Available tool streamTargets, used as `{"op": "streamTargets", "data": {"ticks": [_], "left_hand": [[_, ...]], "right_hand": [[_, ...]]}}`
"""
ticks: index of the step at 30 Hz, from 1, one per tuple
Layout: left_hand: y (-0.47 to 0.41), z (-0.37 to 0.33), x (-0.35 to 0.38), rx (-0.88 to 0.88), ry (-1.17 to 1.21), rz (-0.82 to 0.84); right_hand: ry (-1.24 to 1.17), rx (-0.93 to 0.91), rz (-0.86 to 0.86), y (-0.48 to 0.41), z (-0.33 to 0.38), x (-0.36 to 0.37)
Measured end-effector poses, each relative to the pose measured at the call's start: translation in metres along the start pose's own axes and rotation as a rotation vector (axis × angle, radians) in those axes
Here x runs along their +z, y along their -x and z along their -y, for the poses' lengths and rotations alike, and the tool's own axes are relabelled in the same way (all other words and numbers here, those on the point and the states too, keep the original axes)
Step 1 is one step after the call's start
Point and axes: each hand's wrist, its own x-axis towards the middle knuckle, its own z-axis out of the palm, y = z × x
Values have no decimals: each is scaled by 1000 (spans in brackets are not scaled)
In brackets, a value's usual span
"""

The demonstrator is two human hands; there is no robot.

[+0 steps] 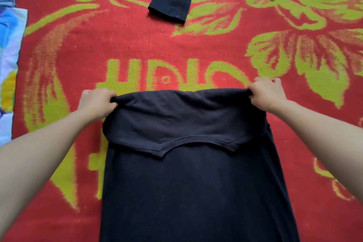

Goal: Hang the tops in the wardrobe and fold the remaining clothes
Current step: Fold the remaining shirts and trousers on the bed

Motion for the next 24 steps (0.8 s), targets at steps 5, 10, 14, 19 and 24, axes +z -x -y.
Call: {"op": "streamTargets", "data": {"ticks": [5,10,14,19,24], "left_hand": [[-12,25,-49,55,147,-143],[-19,21,-81,-25,245,-306],[-3,25,-75,30,322,-328],[55,37,-45,270,375,-442],[119,38,21,605,75,-611]], "right_hand": [[-162,57,-110,-15,-24,-30],[-332,116,-171,-19,-31,-59],[-315,54,-236,0,-39,-52],[-207,-270,-635,41,-56,-9],[-16,-575,-661,97,-54,41]]}}
